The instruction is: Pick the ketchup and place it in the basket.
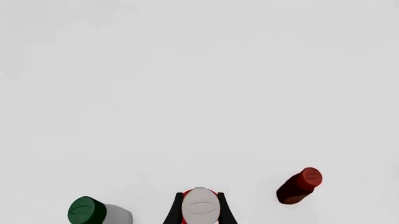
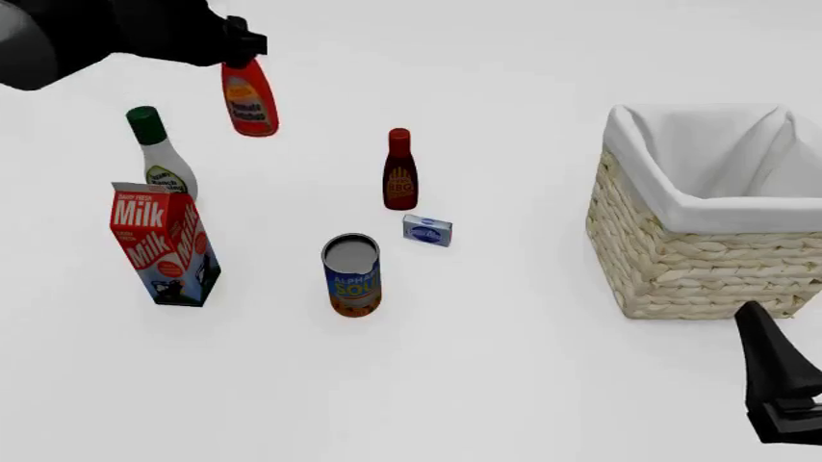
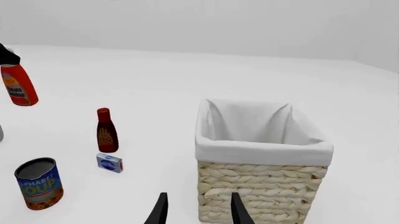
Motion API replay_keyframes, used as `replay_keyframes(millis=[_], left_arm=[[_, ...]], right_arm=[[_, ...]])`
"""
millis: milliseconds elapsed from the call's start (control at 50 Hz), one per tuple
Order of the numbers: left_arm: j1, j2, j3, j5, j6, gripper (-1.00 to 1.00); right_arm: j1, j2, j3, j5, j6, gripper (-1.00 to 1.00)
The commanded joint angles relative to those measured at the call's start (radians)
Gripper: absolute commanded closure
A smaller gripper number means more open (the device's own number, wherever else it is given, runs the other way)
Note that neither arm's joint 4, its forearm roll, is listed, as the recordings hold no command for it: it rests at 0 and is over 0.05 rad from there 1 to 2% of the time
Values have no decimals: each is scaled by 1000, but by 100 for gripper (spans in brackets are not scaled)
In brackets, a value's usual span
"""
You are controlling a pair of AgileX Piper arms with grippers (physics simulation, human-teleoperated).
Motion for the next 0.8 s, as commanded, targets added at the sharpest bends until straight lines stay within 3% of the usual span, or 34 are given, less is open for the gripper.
replay_keyframes(millis=[20,260,340,380,420,480,540,800], left_arm=[[-33,-171,66,32,19,100],[-105,-354,151,101,10,100],[-132,-414,183,124,-6,100],[-144,-441,194,136,-16,100],[-148,-470,204,145,-20,100],[-153,-493,213,157,-30,100],[-171,-530,237,167,-39,100],[-215,-637,262,219,-75,100]], right_arm=[[17,-5,-15,-1,-27,-100],[92,-5,-106,52,-21,-100],[127,-1,-149,78,-31,-100],[159,-4,-172,85,-74,-100],[163,14,-191,89,-65,-100],[196,21,-204,86,-98,-100],[198,50,-232,87,-90,-100],[393,193,-382,84,-138,-100]])
